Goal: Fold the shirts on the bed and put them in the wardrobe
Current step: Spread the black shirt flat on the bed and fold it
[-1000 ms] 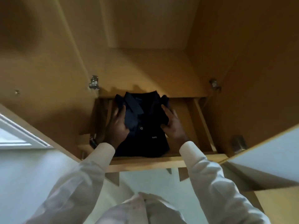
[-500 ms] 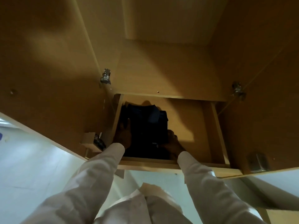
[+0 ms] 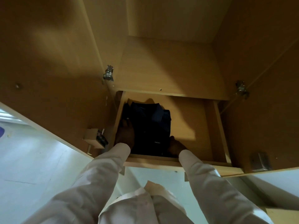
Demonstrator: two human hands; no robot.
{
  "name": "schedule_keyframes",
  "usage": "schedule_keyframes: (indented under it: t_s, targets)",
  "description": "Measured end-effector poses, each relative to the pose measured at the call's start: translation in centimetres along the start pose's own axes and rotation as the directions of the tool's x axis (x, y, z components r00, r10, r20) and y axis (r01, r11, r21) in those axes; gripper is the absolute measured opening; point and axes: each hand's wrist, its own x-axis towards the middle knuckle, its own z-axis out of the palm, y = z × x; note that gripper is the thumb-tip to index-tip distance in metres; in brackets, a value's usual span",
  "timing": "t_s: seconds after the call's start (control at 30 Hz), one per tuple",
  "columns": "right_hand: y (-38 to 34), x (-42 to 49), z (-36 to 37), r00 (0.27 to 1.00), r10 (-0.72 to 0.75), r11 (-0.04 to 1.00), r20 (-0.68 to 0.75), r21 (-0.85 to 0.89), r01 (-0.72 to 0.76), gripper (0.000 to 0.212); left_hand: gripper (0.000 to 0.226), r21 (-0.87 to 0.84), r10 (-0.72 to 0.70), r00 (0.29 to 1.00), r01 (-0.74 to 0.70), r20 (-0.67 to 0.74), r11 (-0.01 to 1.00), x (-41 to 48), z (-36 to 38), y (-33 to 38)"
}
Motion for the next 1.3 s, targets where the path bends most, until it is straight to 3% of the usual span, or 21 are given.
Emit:
schedule_keyframes:
  t_s: [0.1,0.17,0.23,0.3,0.4,0.47,0.57,0.67,0.77,0.87,0.97,1.17,1.3]
  targets:
    - [0.3,0.1,0.0,0.999,0.029,0.999,-0.038,-0.041,-0.03,0.062,0.061,0.128,0.04,0.992,-0.025,-0.117,0.991,-0.6,-0.8,0.0]
    - [0.8,-0.1,-0.2,0.996,0.061,0.995,-0.065,-0.073,-0.065,0.065,0.059,0.2,0.064,0.991,-0.04,-0.115,0.979,-1.2,-1.3,-0.2]
    - [1.1,-0.8,-0.7,0.993,0.062,0.995,-0.102,-0.069,-0.069,0.07,0.05,0.252,0.173,0.985,-0.165,-0.009,0.954,-1.4,-0.7,-0.4]
    - [1.4,-1.7,-1.2,0.988,0.041,0.999,-0.151,0.018,-0.039,0.069,0.04,0.206,0.235,0.947,-0.28,0.218,0.938,-1.9,0.0,-0.5]
    - [1.7,-3.2,-1.8,0.971,0.031,0.98,-0.236,0.197,0.017,0.069,0.035,0.169,0.162,0.898,-0.25,0.409,0.953,-2.0,0.3,-1.0]
    - [1.8,-4.7,-2.2,0.952,0.034,0.97,-0.304,0.24,0.042,0.072,0.036,0.132,0.135,0.887,-0.213,0.442,0.968,-1.8,-0.2,-1.1]
    - [2.3,-8.1,-2.0,0.912,0.035,0.965,-0.409,0.25,0.075,0.064,0.031,-0.063,0.186,0.935,-0.175,0.301,0.983,-2.4,-1.0,0.1]
    - [2.9,-12.6,0.0,0.816,0.077,0.943,-0.572,0.308,0.127,0.057,0.03,-0.295,0.307,0.952,-0.286,0.026,0.912,-4.6,-1.1,1.9]
    - [2.8,-16.7,3.7,0.695,0.172,0.907,-0.698,0.388,0.165,0.05,0.028,-0.494,0.5,0.843,-0.527,-0.199,0.692,-8.5,-0.8,3.5]
    - [2.5,-20.6,9.6,0.603,0.289,0.855,-0.743,0.484,0.186,0.043,0.026,-0.591,0.656,0.709,-0.654,-0.26,0.472,-13.4,0.5,2.7]
    - [2.3,-24.4,17.5,0.585,0.426,0.776,-0.69,0.611,0.157,0.036,0.025,-0.592,0.773,0.62,-0.677,-0.136,0.438,-17.5,4.0,-0.4]
    - [1.3,-29.5,31.9,0.669,0.565,0.654,-0.483,0.756,-0.006,0.023,0.016,-0.524,0.768,0.578,-0.58,0.274,0.624,-22.9,12.8,-8.3]
    - [2.8,-30.6,39.7,0.698,0.62,0.568,-0.358,0.819,-0.084,0.026,0.021,-0.491,0.739,0.445,-0.556,0.506,0.671,-26.0,18.4,-11.0]
